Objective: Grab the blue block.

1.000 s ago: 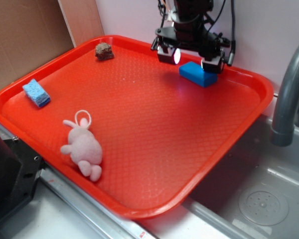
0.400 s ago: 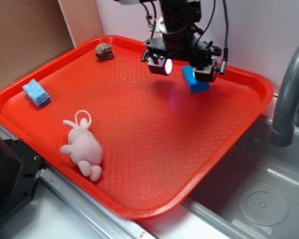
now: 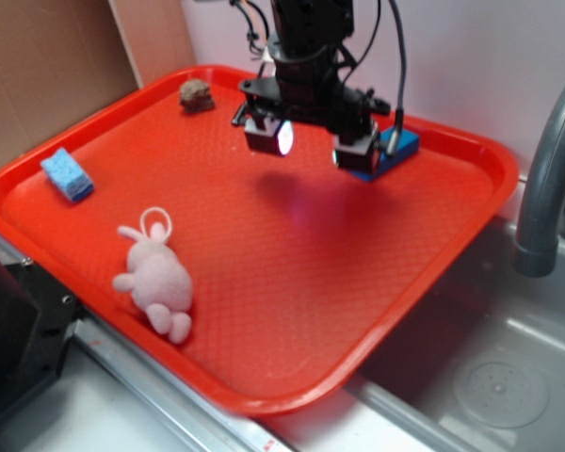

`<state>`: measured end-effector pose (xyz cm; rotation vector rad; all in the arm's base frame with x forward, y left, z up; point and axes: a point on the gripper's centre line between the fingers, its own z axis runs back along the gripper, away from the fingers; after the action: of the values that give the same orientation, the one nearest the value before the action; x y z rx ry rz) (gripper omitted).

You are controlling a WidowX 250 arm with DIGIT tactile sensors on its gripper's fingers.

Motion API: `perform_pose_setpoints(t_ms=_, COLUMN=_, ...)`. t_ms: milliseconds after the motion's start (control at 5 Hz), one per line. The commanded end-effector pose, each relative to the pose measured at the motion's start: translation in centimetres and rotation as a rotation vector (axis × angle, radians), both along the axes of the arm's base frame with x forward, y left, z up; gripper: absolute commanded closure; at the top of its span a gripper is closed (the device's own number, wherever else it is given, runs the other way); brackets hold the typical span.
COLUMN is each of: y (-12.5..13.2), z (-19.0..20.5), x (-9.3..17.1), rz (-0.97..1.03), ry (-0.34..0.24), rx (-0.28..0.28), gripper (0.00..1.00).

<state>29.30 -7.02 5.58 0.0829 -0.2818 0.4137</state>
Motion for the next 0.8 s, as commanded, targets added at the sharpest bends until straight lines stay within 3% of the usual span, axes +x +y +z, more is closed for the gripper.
perform_pose_setpoints(t_ms=0, y=3.3, z=5.1, x=5.4, rz=0.011, ry=-0.165, rx=-0.197, gripper=0.00)
perform_pose_setpoints(t_ms=200, y=1.3, z=3.1, x=6.5, rz=-0.221, ry=-0.021, rx=-0.240, gripper=0.00)
perform_pose_setpoints(t_ms=400, y=0.2, z=2.3, x=7.9, rz=-0.397, ry=0.061, rx=-0.210, gripper=0.00)
perform_pose_setpoints(t_ms=600, y=0.4, z=2.4, x=7.3, rz=-0.438, ry=0.105, rx=-0.194, gripper=0.00)
